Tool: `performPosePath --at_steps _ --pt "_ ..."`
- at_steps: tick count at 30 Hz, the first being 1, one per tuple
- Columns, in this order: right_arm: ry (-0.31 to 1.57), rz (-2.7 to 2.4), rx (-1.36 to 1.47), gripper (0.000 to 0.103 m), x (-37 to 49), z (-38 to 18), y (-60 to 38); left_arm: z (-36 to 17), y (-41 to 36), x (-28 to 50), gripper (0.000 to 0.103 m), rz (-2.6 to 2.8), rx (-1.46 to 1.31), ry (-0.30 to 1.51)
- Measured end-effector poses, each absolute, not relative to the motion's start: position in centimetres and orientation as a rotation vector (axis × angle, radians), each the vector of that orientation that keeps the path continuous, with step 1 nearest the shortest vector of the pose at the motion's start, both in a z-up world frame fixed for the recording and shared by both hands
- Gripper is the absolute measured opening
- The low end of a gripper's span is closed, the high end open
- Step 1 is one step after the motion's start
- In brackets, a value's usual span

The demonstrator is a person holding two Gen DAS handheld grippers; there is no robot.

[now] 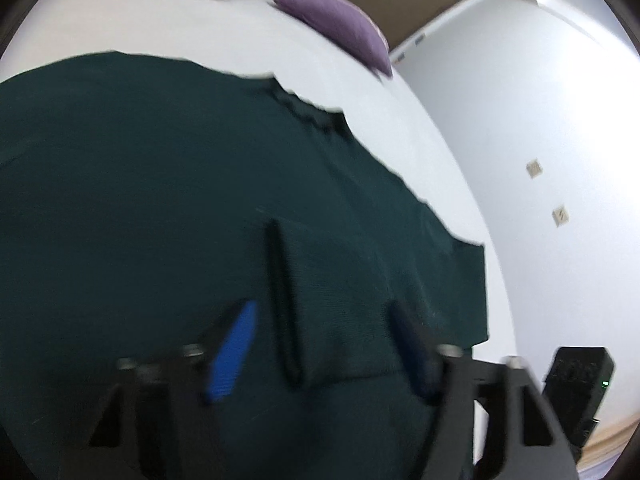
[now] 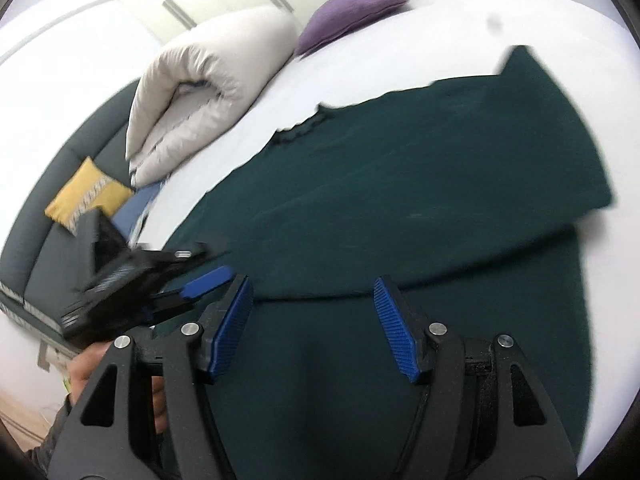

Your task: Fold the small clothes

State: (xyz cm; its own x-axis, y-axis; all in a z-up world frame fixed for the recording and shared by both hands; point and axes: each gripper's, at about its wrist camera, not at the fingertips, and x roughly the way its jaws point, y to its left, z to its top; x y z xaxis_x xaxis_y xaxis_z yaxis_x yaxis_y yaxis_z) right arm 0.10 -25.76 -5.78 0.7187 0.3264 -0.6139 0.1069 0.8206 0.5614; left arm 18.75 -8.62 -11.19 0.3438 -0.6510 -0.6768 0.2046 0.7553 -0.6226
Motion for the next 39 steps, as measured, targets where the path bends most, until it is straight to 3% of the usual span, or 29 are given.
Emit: performPosePath --at_steps 3,5,7,19,30,39 --pt "0.761 0.107 0.657 0.061 -0.9 -6.2 -27.7 -11.4 -10.5 19.3 0.038 -0.558 -0.400 1.099" --pt "0.760 0.096 0.669 0.061 -1.6 -6.7 -28.7 -11.3 -10.9 19.4 0.018 -0.538 -0.375 1.100" --pt "0.768 0.083 0.674 0.061 -1.5 -7.3 -29.0 -11.1 -11.0 19.5 0.012 -0.534 -0.358 1.097" --pt "0.767 0.077 0.710 0.061 -2.0 -9.0 -30.0 -6.3 -8.7 19.6 0.010 -0.477 -0.226 0.958" --pt "0.691 0.048 0.919 0.063 -0.4 -7.9 -34.2 -9.2 -3.2 22.2 0.010 -0.391 -0.305 0.935" --pt "0.594 -0.061 1.205 0.059 1.2 -11.1 -39.6 -9.6 -2.3 23.2 0.010 -0.352 -0.338 0.888"
